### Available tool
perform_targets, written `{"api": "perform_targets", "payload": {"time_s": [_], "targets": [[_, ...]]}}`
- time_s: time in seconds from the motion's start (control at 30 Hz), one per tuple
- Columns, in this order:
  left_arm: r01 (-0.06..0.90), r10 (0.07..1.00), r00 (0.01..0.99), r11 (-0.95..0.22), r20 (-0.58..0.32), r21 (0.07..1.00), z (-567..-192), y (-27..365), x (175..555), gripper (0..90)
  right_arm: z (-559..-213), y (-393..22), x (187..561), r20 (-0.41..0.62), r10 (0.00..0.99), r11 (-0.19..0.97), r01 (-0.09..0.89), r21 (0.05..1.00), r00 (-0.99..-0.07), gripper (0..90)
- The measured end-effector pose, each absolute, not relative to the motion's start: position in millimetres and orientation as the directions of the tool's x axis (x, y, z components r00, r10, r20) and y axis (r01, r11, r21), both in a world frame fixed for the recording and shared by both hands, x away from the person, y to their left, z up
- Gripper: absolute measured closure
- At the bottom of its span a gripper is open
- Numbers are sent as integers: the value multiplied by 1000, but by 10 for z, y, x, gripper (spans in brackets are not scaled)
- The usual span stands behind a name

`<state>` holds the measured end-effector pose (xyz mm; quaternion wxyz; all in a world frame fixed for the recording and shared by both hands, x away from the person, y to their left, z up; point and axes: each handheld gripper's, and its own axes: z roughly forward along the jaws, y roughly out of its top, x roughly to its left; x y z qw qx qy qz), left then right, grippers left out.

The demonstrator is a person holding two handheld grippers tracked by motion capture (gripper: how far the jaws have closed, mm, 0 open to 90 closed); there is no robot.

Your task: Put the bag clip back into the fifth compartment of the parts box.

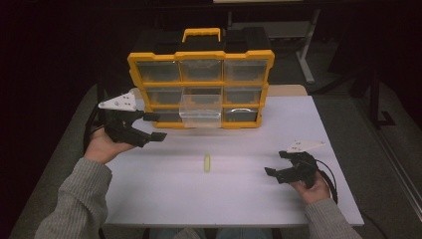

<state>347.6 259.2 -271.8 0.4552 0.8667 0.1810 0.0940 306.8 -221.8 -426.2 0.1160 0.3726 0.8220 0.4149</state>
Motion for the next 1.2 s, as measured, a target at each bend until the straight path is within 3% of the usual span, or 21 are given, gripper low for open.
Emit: {"api": "perform_targets", "payload": {"time_s": [1.2], "targets": [[263, 445, 895, -504, -14, 823, -3229, 2616, 3194, 263, -4297, -2164, 3079, 103, 703, 402, 512, 759, -704, 145]]}}
